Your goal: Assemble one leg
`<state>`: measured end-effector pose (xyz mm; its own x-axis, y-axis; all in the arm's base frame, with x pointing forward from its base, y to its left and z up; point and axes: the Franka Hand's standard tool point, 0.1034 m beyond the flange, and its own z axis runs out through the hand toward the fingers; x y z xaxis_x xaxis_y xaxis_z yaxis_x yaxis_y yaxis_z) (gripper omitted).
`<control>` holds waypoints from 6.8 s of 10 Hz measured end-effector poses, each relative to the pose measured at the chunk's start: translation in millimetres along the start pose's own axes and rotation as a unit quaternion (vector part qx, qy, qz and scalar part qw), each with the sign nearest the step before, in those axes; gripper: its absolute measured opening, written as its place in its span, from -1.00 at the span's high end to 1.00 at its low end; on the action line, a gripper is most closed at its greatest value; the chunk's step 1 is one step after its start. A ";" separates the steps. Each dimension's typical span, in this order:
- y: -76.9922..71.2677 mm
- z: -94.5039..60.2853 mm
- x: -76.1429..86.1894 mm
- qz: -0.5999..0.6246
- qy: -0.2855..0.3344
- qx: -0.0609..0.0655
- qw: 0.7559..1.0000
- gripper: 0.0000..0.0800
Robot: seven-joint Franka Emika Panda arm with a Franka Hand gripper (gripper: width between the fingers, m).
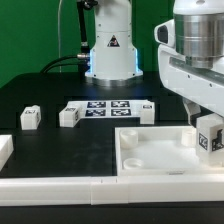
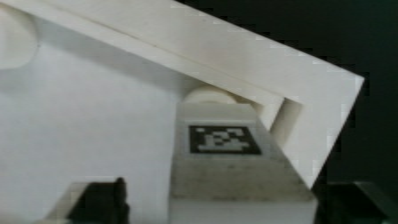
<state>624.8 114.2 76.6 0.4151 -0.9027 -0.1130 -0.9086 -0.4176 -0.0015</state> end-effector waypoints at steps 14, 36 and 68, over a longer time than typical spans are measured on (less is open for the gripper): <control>1.4 4.5 -5.6 -0.620 -0.021 -0.012 0.784 -0.62; -6.0 7.5 -6.5 -0.132 0.009 0.012 0.991 -0.58; -5.2 13.0 -2.7 -0.053 0.034 0.009 0.998 -0.20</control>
Offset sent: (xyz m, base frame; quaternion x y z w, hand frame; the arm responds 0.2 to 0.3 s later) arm -0.0070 0.0152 0.0008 -0.0006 -0.0478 -0.2571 0.9652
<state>627.8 120.1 64.0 0.5102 -0.8590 -0.0429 -0.8600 -0.5095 -0.0276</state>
